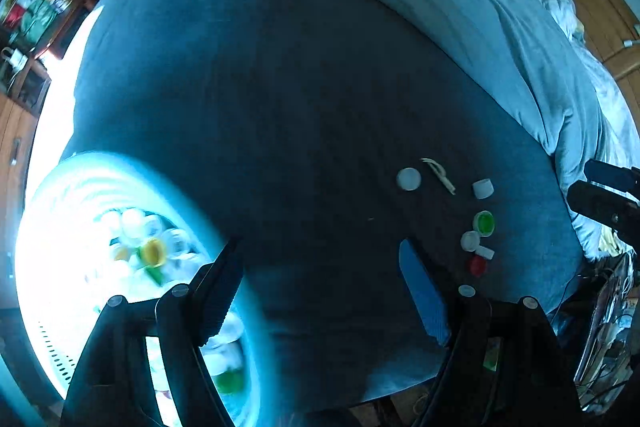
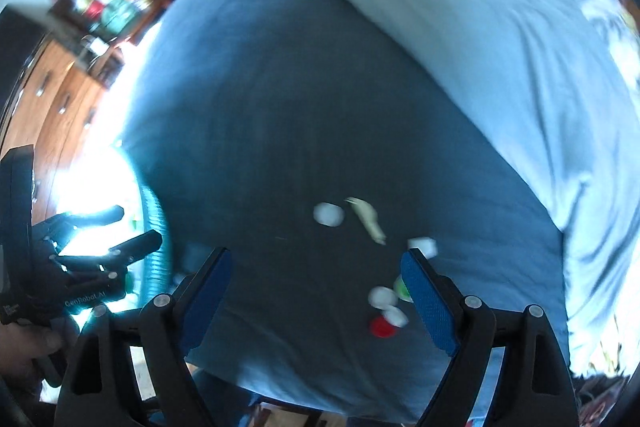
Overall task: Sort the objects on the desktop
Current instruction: 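Move both open tools back over the remaining caps on the bed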
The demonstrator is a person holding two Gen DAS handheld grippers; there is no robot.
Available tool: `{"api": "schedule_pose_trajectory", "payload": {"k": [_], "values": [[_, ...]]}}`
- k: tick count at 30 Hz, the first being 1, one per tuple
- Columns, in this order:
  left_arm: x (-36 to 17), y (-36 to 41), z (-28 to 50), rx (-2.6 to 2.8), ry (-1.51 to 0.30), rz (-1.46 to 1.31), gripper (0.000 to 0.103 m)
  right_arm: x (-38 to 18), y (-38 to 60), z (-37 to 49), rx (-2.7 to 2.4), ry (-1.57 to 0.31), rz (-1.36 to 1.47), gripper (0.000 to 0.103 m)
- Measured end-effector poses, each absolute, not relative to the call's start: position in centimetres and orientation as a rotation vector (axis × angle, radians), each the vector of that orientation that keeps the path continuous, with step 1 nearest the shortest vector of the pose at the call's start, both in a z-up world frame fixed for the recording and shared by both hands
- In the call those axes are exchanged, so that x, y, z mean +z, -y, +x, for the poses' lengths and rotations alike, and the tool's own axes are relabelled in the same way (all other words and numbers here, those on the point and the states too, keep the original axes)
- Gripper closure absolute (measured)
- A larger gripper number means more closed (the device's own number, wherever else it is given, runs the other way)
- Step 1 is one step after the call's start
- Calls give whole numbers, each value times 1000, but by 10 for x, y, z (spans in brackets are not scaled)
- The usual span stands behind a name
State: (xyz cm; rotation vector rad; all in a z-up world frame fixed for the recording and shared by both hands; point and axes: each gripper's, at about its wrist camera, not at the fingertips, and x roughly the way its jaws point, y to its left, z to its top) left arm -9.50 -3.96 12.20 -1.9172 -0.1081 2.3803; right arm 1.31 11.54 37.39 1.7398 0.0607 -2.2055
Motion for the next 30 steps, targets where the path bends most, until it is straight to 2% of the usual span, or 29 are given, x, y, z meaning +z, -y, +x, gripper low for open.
{"api": "schedule_pose_trajectory", "payload": {"k": [10,14,21,25,30], "values": [[69,-75,-116,2294,-30,-1878,30,321,-207,14,-2266,16,1757,11],[51,-100,-116,2369,-26,-1734,30,304,-233,17,-2363,67,1620,11],[8,-91,-109,2598,-8,-1507,30,271,-281,35,-2648,111,1284,8],[-6,-67,-103,2724,15,-1455,30,243,-306,49,-2717,116,1268,6],[-29,-42,-102,2780,1,-1524,30,203,-315,56,-2703,142,1303,6]]}}
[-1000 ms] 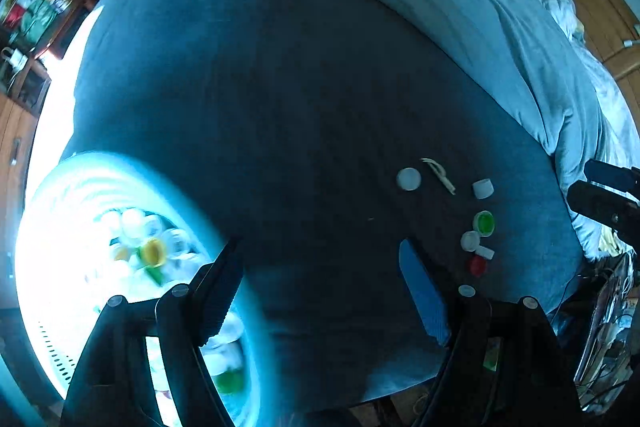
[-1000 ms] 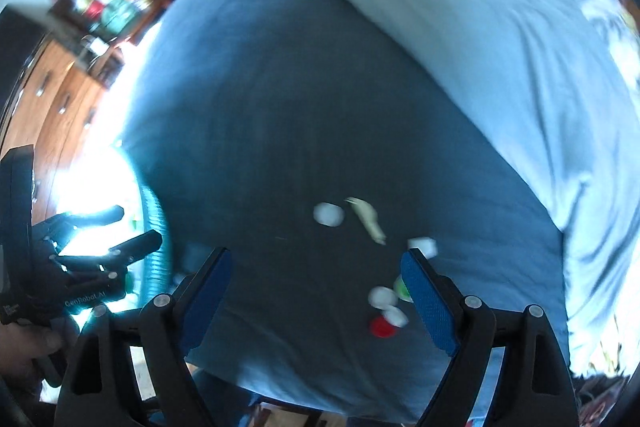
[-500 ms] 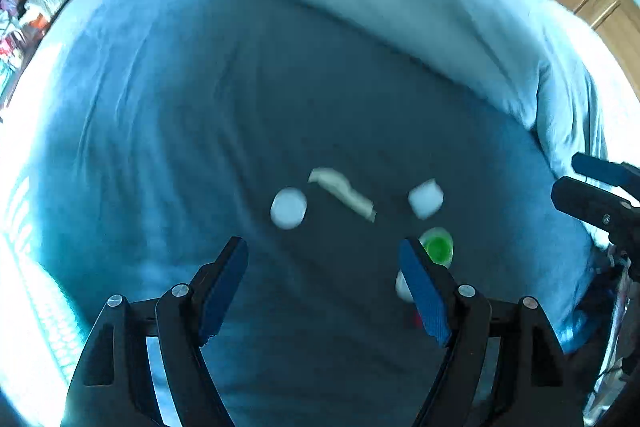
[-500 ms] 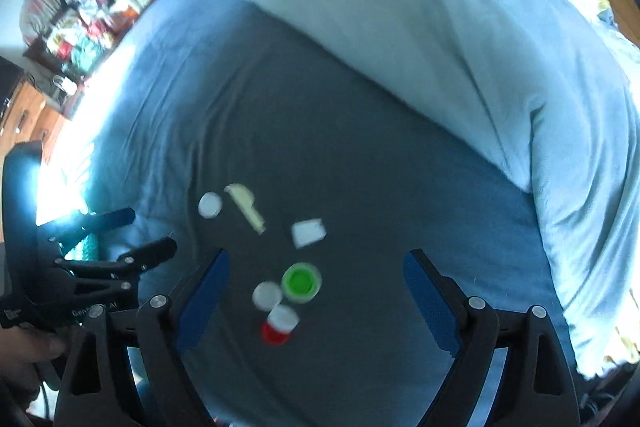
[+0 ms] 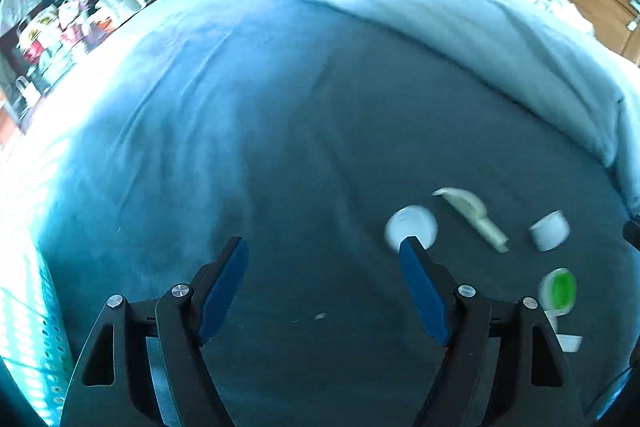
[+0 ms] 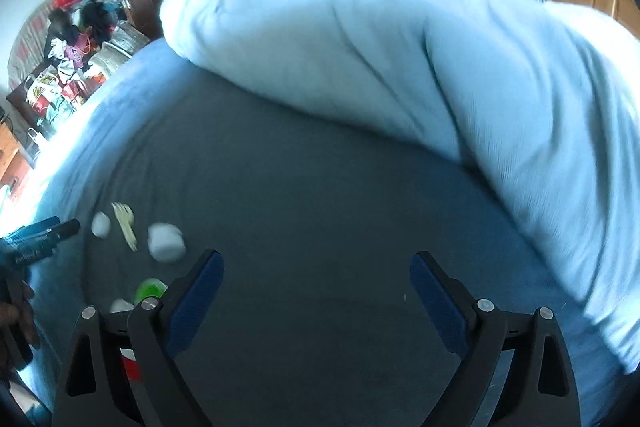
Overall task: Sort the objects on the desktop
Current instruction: 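Move both open tools back over the remaining caps on the bed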
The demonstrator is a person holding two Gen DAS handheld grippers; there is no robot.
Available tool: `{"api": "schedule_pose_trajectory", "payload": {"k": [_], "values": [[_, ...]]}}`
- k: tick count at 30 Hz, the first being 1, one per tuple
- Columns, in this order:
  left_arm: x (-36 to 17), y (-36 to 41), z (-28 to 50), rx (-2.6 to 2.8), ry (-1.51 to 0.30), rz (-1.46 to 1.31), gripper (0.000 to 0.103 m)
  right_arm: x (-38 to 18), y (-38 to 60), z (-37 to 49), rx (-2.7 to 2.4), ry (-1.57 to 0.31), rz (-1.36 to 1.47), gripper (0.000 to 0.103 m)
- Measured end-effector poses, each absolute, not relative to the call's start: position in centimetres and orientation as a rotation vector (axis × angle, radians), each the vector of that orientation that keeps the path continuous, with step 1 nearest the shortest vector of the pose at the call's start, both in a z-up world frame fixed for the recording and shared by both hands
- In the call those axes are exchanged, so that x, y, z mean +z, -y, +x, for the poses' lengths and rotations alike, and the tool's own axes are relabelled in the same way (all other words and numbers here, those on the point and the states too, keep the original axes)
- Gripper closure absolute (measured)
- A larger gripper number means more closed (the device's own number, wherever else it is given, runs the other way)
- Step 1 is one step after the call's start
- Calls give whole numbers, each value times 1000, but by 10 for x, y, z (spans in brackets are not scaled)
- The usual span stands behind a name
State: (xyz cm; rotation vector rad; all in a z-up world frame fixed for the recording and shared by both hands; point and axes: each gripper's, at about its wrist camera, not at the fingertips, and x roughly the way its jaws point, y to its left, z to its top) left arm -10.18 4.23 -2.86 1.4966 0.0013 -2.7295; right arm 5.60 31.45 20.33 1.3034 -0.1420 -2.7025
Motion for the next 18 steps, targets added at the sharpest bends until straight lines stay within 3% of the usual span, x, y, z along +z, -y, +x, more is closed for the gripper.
{"api": "schedule_pose_trajectory", "payload": {"k": [3,6,8,10,14,18], "values": [[-41,-39,-95,-2722,-5,1481,30,193,-309,56,-2703,134,1272,4],[-44,-41,-91,-2752,31,1430,23,184,-305,51,-2716,109,1261,0],[-46,-44,-93,-2743,56,1432,8,173,-303,46,-2722,83,1300,0],[-51,-51,-96,-2729,125,1465,2,159,-297,38,-2688,28,1411,0],[-54,-50,-99,-2708,148,1475,1,159,-282,38,-2717,-80,1405,0],[-54,-49,-101,-2707,136,1478,1,159,-285,38,-2718,-51,1392,0]]}}
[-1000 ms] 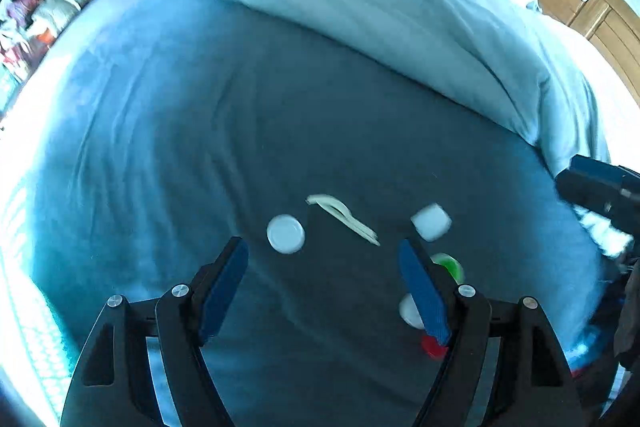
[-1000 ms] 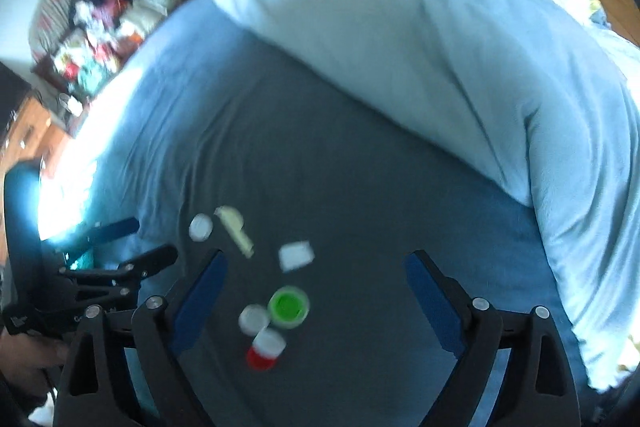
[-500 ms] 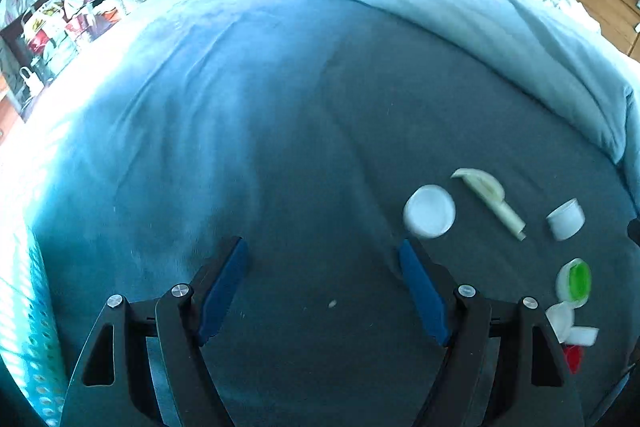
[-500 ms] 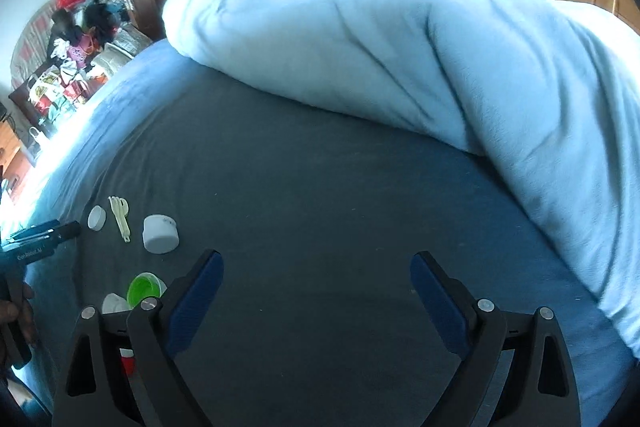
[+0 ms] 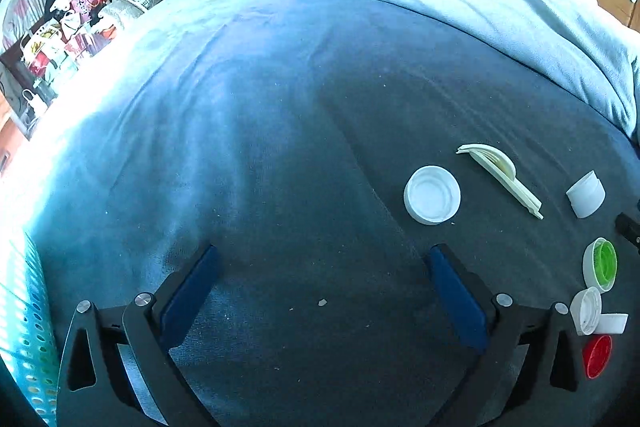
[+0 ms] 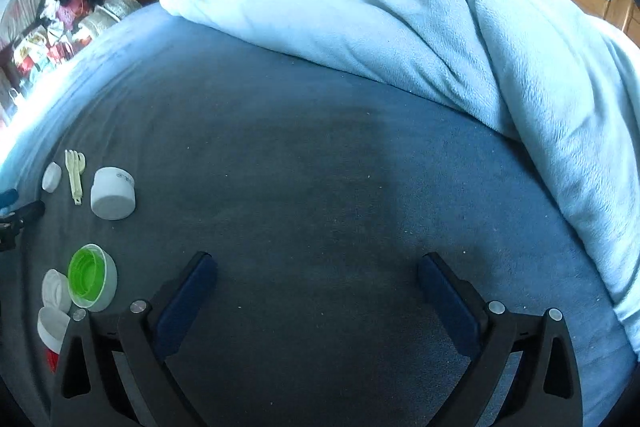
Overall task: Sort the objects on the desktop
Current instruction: 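Move both open tools back over the remaining caps on the bed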
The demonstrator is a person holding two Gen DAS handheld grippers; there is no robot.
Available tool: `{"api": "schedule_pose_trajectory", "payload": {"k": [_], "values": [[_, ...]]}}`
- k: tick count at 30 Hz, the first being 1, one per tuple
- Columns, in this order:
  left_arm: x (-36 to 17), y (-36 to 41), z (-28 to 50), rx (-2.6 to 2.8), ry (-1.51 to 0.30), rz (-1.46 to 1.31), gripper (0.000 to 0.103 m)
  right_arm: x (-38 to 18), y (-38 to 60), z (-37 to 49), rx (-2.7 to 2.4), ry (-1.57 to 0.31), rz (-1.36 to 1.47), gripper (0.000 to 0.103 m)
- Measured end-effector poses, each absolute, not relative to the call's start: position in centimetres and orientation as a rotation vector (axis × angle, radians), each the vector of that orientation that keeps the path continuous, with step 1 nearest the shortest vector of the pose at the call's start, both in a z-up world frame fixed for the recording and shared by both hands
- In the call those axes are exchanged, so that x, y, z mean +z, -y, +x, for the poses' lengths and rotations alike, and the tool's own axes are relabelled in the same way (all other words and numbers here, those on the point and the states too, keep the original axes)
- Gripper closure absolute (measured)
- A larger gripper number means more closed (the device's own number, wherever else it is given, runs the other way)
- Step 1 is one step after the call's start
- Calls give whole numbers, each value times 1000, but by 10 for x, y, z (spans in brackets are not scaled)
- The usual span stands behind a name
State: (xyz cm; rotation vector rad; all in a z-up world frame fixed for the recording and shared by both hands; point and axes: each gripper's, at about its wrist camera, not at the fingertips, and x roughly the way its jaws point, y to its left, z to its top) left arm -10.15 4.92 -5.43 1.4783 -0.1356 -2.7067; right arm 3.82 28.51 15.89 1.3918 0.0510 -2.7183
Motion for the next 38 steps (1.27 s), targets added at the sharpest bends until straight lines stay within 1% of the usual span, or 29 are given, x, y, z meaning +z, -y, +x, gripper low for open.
{"api": "schedule_pose_trajectory", "payload": {"k": [3,6,16,20,30,38], "values": [[-56,-50,-102,-2707,148,1472,1,160,-280,37,-2727,-91,1403,0],[-57,-48,-101,-2714,112,1471,1,161,-280,38,-2725,-83,1403,0],[-60,-56,-92,-2705,120,1418,1,159,-276,36,-2726,-87,1404,0],[-61,-53,-93,-2713,95,1424,1,159,-276,35,-2726,-88,1404,0],[-60,-55,-93,-2709,113,1413,1,159,-276,35,-2726,-89,1403,0],[-59,-50,-92,-2731,62,1421,1,159,-276,36,-2726,-89,1403,0]]}}
